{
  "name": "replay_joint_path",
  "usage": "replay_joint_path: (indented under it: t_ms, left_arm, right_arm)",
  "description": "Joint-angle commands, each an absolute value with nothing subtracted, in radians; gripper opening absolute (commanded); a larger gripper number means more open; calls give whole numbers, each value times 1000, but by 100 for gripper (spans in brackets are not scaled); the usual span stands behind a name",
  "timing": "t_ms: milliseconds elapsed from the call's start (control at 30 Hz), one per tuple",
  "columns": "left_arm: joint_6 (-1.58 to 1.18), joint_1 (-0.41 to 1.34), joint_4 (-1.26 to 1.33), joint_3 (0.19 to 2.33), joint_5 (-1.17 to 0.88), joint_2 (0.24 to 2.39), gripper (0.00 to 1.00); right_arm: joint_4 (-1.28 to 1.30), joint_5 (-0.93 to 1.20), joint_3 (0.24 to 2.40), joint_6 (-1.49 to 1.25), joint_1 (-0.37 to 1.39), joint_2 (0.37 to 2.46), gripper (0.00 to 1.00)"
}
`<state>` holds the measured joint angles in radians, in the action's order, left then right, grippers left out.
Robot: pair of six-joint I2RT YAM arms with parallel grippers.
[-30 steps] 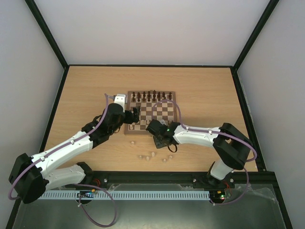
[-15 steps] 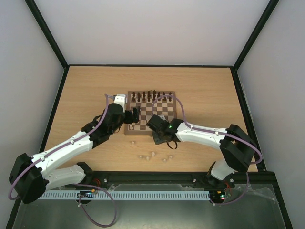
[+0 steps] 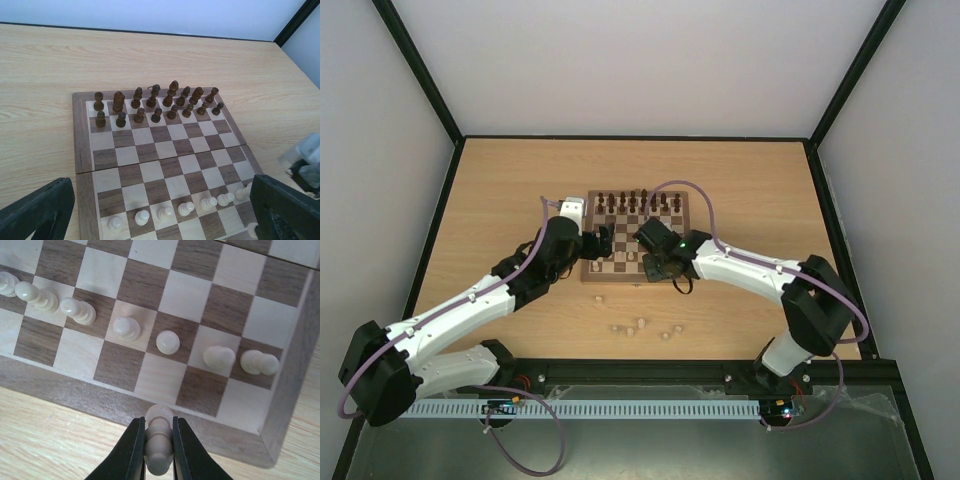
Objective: Set up the chess pieces on the board
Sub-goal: Place the chess piece on the chessboard.
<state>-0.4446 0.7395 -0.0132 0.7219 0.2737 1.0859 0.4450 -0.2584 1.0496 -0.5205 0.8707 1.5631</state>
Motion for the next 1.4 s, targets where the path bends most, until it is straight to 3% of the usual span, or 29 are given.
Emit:
replay_joint_path:
  t_ms: [0, 833, 1367]
  left_arm:
    - [-431, 744, -9, 726, 288, 1089, 99]
    - [-429, 744, -14, 729, 291, 1085, 99]
    - [-429, 744, -12, 730, 293, 1092, 99]
  right_arm:
    - [467, -242, 1097, -488, 860, 1634, 2]
    - [418, -223, 1117, -461, 821, 1724, 2]
    - [419, -212, 1114, -463, 821, 1698, 18]
